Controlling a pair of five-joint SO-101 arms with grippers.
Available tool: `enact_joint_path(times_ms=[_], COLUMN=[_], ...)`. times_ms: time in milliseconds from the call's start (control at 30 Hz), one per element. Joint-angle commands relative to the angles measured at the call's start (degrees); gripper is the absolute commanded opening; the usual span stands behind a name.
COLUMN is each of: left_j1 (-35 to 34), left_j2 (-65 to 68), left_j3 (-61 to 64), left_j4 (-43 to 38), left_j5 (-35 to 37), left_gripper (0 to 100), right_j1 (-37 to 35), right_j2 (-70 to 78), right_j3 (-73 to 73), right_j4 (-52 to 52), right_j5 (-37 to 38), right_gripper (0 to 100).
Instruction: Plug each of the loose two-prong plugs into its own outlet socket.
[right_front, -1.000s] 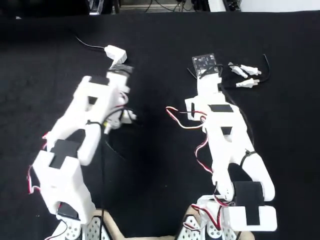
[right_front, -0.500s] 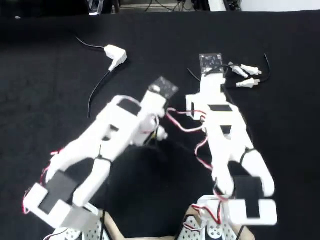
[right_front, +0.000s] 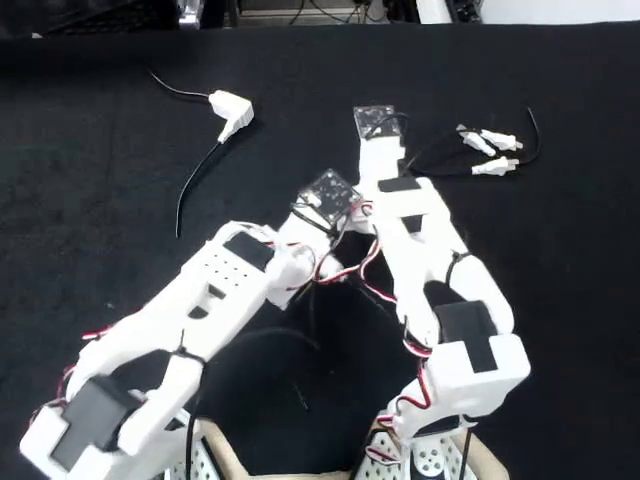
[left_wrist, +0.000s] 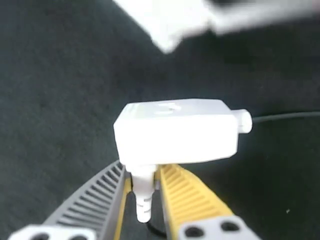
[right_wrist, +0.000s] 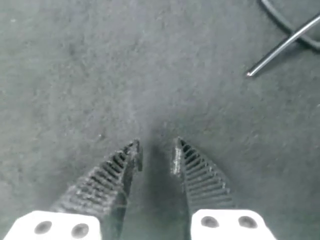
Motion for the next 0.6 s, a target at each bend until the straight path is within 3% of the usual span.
enact_joint_path(times_ms=[0, 300, 567], left_j1=[0.7, 0.7, 0.7], left_j2=[-5.1, -9.7, -11.6], left_j3=[0.5, 8.7, 9.2], left_j4=[-3.6, -16.1, -17.2], left_j5=[4.1, 5.9, 9.5], left_gripper=[3, 3, 3], right_j1=[-1.8, -1.9, -1.8], right_j2=[-1.3, -3.9, -3.8], right_j3=[-2.5, -2.3, -2.9], right_j4=[0.6, 3.8, 5.7], right_j5=[-1.2, -4.4, -4.7], right_gripper=[11.7, 11.7, 11.7])
